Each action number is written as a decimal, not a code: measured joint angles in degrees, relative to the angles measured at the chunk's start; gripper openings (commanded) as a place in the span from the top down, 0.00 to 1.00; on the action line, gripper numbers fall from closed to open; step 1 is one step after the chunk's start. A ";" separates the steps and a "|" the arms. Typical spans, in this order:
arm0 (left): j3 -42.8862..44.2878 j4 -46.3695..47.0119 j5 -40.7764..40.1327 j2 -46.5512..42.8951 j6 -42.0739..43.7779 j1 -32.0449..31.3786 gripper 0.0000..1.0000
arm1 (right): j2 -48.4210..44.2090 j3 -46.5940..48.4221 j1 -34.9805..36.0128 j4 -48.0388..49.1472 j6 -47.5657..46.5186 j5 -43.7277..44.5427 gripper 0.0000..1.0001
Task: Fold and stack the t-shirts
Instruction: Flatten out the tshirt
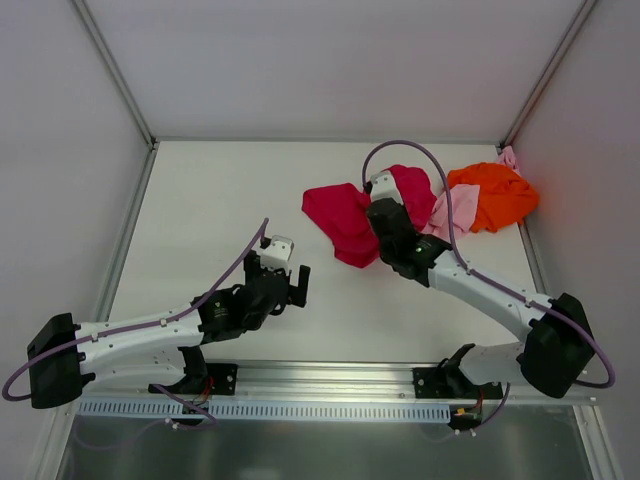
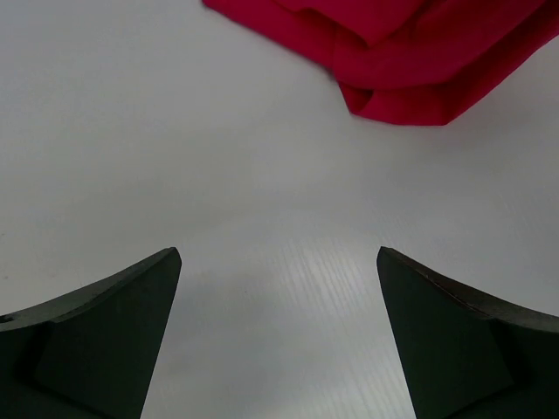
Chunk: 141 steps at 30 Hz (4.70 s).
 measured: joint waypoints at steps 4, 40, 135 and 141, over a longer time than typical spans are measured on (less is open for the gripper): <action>0.00 0.00 0.00 0.00 0.00 0.00 0.01 | 0.52 1.99 0.02 -1.73 1.01 0.04 0.99; 0.52 0.02 -0.09 0.50 0.00 0.00 0.01 | 0.81 1.57 45.79 -52.63 57.24 25.86 0.99; 30.58 9.60 11.19 51.12 -14.53 21.16 0.02 | 9.01 13.42 -10.10 -15.80 12.90 5.29 0.18; 31.67 9.90 12.31 53.92 -15.37 21.57 0.02 | 8.20 12.68 -10.10 -15.80 12.90 5.09 0.18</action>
